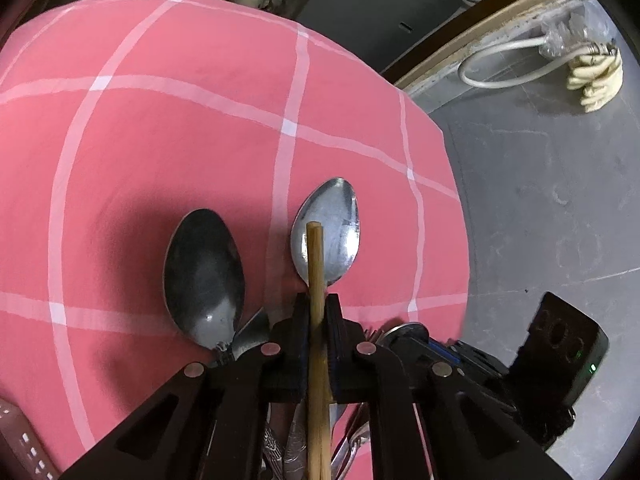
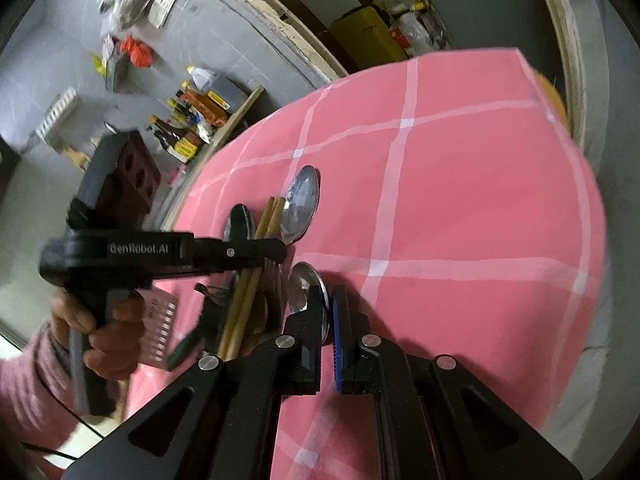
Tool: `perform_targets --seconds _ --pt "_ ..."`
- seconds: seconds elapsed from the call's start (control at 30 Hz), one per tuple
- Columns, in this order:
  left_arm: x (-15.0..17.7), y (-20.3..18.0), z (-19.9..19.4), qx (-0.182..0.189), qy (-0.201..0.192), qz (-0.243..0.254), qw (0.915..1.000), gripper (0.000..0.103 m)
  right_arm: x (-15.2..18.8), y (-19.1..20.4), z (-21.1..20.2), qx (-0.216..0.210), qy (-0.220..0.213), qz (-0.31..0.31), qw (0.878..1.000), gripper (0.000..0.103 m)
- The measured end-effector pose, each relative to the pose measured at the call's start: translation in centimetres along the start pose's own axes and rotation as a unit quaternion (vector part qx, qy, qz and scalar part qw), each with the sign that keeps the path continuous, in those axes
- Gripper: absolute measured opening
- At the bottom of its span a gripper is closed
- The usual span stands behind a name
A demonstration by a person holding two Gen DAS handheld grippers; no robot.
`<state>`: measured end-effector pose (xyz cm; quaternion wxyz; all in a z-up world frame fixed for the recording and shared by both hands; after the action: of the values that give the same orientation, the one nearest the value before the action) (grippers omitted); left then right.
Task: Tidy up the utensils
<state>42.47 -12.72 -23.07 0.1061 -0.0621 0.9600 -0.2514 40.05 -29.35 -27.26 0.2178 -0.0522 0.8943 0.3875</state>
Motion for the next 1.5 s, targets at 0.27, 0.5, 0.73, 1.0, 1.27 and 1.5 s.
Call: perform_targets --seconds 0.27,0.5,0.73,1.0,1.27,1.5 --pt "1.3 -1.1 -3.0 0.000 -0.056 0.013 0.9984 0.007 0.3 2.2 -1.4 0.041 -0.053 -0.015 0.998 0.004" --pt "2.2 -3.4 -9.0 0.008 -0.140 0.053 0.9887 0.007 -1.1 7.3 -6.3 0.115 -0.146 -0.062 0.981 0.004" --pt "2.2 -4.8 -14.5 0.017 -0.198 0.090 0.9760 0.007 -2.4 12.1 -9.9 0.169 -0.191 -0.094 0.962 0.004" --pt "2.1 -3.5 -24.5 0.047 -0.282 0.090 0.9541 0.007 -3.4 21.5 -14.2 0.178 -0.254 -0.137 0.941 0.004" --pt "3.3 2.4 -34.2 0.018 -0.399 0.083 0.9129 0.007 -3.5 32.2 -11.6 0.144 -0.308 -0.201 0.919 0.004" --pt "5.6 7.3 -36.5 -0.013 -0.491 0.067 0.8683 0.007 -0.8 37.3 -6.4 0.181 -0.303 -0.287 0.890 0.004"
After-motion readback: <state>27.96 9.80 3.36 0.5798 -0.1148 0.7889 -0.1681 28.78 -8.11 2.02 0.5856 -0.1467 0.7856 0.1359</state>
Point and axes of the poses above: each gripper's, at about its wrist camera, not at the fingertips, and z roughly the way its jaws point, y to its left, x to its underside, the point moved 4 cm from there along z, roughly the way its jaws point, and after that the axes turned 1 degree about y, right-handed, at the moved point
